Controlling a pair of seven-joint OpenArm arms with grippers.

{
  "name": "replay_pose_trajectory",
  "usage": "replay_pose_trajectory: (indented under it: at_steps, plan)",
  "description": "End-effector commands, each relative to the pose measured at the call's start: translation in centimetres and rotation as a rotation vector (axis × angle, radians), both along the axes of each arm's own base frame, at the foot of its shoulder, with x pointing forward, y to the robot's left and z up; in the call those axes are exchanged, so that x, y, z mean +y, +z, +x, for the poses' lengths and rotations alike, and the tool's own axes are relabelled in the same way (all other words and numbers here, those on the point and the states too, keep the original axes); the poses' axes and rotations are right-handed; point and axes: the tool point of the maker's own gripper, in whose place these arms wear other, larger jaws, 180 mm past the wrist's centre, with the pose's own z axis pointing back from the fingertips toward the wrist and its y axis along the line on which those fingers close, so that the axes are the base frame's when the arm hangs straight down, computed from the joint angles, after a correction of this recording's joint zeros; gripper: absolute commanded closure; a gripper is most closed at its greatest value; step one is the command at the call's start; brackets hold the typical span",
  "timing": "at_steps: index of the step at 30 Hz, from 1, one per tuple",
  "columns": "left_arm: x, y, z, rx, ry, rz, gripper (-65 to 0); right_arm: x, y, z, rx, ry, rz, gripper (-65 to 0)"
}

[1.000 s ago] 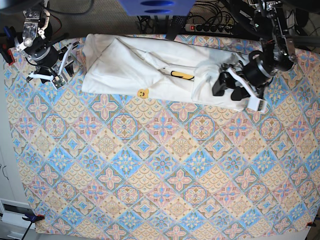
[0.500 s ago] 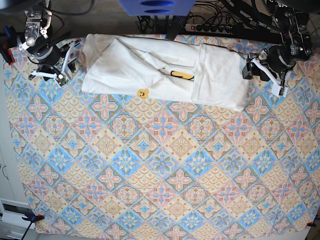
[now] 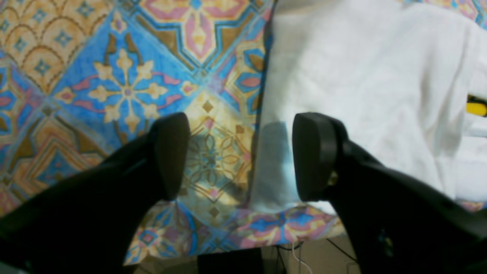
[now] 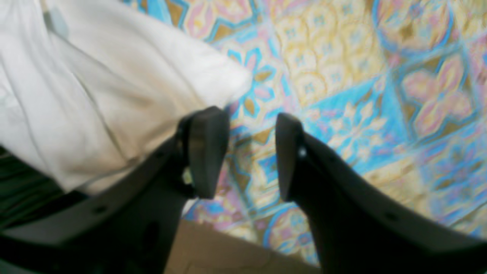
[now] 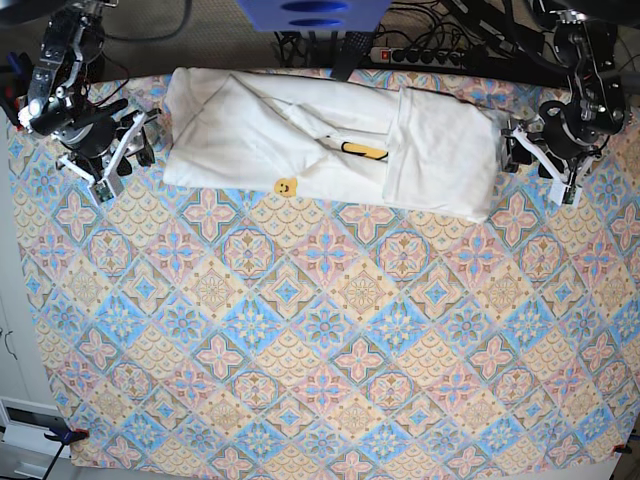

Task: Fold the T-shirt properly
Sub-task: 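Grasp the folded side edges with both grippers and fold them inward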

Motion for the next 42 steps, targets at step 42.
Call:
replay_pose_trajectory:
  at_steps: [42]
  plan:
    - [0.1, 0.8, 0.5, -0.031, -0.010, 0.002, -42.4, 6.7, -8.3, -3.0, 0.229, -0.159, 0.408, -38.5]
